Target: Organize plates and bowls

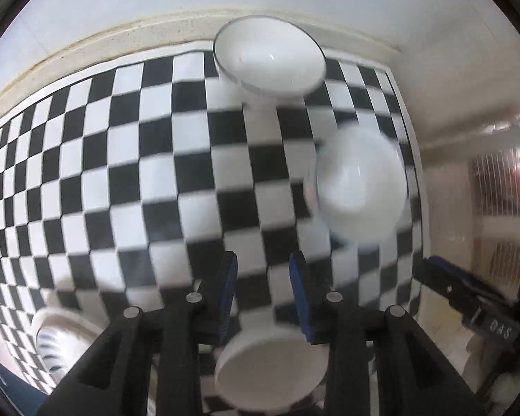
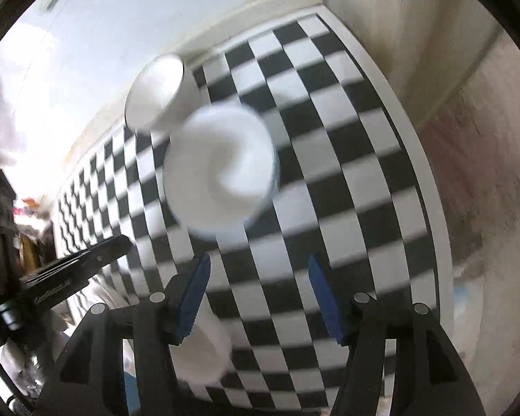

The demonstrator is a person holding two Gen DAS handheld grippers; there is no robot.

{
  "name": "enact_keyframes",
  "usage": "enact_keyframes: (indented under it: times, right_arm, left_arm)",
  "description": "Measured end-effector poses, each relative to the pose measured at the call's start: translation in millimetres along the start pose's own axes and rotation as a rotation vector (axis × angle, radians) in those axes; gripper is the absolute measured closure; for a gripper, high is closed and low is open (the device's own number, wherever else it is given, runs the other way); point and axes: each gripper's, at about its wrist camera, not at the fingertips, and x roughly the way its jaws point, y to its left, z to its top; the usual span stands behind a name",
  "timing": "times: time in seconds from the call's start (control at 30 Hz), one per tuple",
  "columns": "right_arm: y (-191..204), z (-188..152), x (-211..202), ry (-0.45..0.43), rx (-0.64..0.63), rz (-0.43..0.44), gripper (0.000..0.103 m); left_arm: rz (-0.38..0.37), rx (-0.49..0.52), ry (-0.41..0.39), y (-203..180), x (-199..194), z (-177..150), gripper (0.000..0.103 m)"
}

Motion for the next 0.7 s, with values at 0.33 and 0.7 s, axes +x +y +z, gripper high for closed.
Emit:
enact_keyframes:
  times: [0.33,0.7]
  right_arm:
    - [49,125,21,-0.054,-0.092,0.104,0.041]
    - [71,189,122,0.110,-0.042,0.113,0.068]
  left_arm:
    - [-0.061,-0.200,-0.069,37,0,101,0.074]
    - [0.000,-0.120,-0.015,46,45,158,0.075]
